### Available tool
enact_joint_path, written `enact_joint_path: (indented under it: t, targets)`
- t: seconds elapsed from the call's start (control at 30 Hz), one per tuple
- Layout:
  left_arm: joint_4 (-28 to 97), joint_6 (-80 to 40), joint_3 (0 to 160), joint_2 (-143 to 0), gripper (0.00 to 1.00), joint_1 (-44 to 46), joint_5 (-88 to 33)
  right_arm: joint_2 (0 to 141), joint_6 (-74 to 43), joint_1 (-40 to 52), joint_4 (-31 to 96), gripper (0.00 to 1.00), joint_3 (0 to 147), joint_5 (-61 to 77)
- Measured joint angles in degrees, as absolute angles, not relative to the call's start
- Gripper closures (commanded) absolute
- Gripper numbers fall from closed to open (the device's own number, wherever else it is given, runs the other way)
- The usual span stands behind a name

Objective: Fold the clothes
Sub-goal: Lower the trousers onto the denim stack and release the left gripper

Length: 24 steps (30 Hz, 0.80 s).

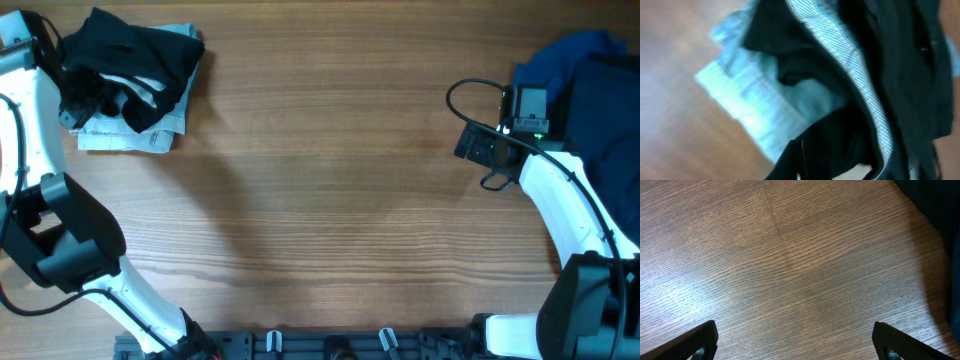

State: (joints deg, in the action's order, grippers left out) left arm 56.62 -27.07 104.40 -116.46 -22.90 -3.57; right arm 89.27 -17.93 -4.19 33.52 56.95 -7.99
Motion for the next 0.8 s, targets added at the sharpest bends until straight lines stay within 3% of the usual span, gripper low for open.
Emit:
enact_joint_path:
  t: [0.57, 0.8]
  targets:
    - [13.7, -34.2, 74.5, -116.6, 0.96, -28.9, -20.3, 89.3, -17.9, -4.2, 33.5, 0.00, 56.9, -8.0]
    - [8.3, -35.0, 73.4, -116.6, 0.96, -29.3, -23.7, 89.3, -17.9, -4.2, 33.6, 0.00, 56.9, -8.0]
